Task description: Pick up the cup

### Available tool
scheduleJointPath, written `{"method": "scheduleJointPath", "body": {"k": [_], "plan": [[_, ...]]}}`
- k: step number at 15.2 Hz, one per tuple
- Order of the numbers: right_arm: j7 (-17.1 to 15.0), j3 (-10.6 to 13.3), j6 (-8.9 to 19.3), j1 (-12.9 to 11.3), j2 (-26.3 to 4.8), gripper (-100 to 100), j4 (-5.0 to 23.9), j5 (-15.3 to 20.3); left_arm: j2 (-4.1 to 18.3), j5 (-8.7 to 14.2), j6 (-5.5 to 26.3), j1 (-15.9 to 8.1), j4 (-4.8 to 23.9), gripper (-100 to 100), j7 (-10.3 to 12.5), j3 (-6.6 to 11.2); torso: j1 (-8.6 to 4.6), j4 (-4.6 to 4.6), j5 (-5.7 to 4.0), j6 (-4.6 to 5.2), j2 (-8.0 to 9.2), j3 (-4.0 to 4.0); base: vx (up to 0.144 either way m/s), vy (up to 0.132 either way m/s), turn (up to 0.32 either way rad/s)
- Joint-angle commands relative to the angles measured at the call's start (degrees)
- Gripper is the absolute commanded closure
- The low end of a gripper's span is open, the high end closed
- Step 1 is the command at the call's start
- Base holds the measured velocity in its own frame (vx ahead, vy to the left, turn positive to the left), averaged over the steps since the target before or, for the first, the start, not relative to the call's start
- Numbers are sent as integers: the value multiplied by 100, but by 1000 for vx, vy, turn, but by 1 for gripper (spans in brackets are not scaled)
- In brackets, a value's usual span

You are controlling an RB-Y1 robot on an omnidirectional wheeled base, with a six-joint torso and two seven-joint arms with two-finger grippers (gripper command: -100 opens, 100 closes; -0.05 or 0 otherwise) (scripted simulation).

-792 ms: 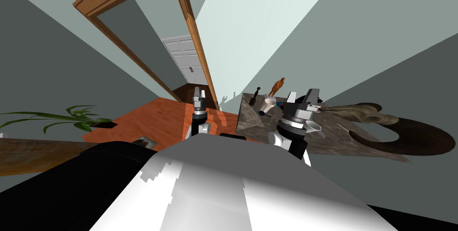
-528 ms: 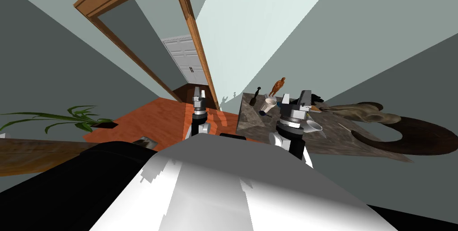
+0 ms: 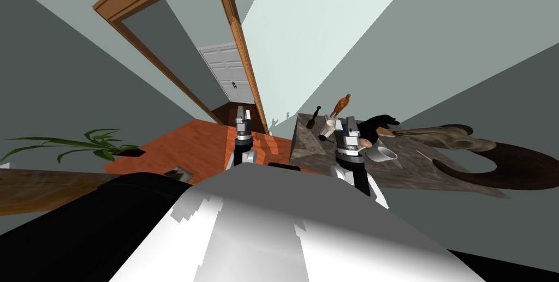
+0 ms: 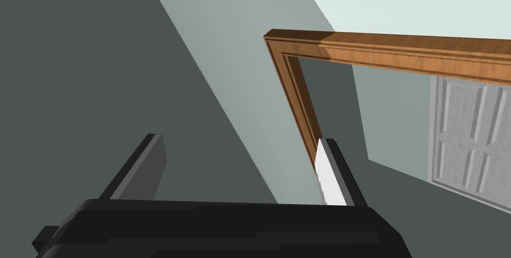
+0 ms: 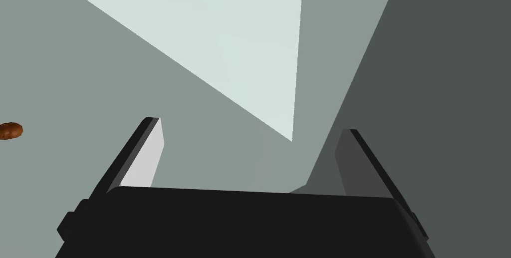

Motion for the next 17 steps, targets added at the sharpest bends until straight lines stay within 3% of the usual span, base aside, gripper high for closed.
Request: {"method": "scheduleJointPath", "body": {"k": [1,2,4,5,7,8,10,11,13,14,16,17], "plan": [[-6,0,34,-13,-179,-100,57,5,0,0,0,0,0,0,0,0,0,0,0,0,0,0,-3,43,-2],[-11,40,34,6,-376,-100,254,39,0,0,0,0,0,0,0,0,-2,0,0,0,-1,0,-3,46,5],[-11,40,34,6,-499,-100,254,39,0,0,0,0,0,0,0,0,-4,0,-1,0,-1,-1,-3,40,1],[-16,83,33,28,-697,-100,464,74,0,0,0,0,0,0,0,0,-6,0,-1,0,-1,-1,2,41,5],[-16,83,33,28,-841,-100,464,74,0,0,0,0,0,0,0,0,-5,-1,-1,0,-3,-1,1,41,2],[-22,127,31,53,-1035,-100,686,111,0,0,0,0,0,0,0,0,-7,0,-1,0,-2,-1,0,45,6],[-22,127,31,53,-1203,-100,686,111,0,0,0,0,0,0,0,0,-2,-1,-1,0,-3,-2,1,54,1],[-26,174,27,80,-1391,-100,918,150,0,0,0,0,0,0,0,0,-2,0,0,0,-2,-1,-4,49,8],[-26,174,27,80,-1583,-100,918,150,0,0,0,0,0,0,0,0,0,0,0,0,-3,-1,2,53,3],[-31,223,21,111,-1742,-100,1159,189,0,0,0,0,0,0,0,0,-2,0,0,0,-3,-2,-3,60,11],[-31,223,21,111,-1980,-100,1159,189,0,0,0,0,0,0,0,0,2,0,1,0,-1,-1,-3,56,2],[-35,274,13,144,-2140,-100,1407,230,0,0,0,0,0,0,0,0,-1,0,1,0,-2,-1,9,55,14]]}}
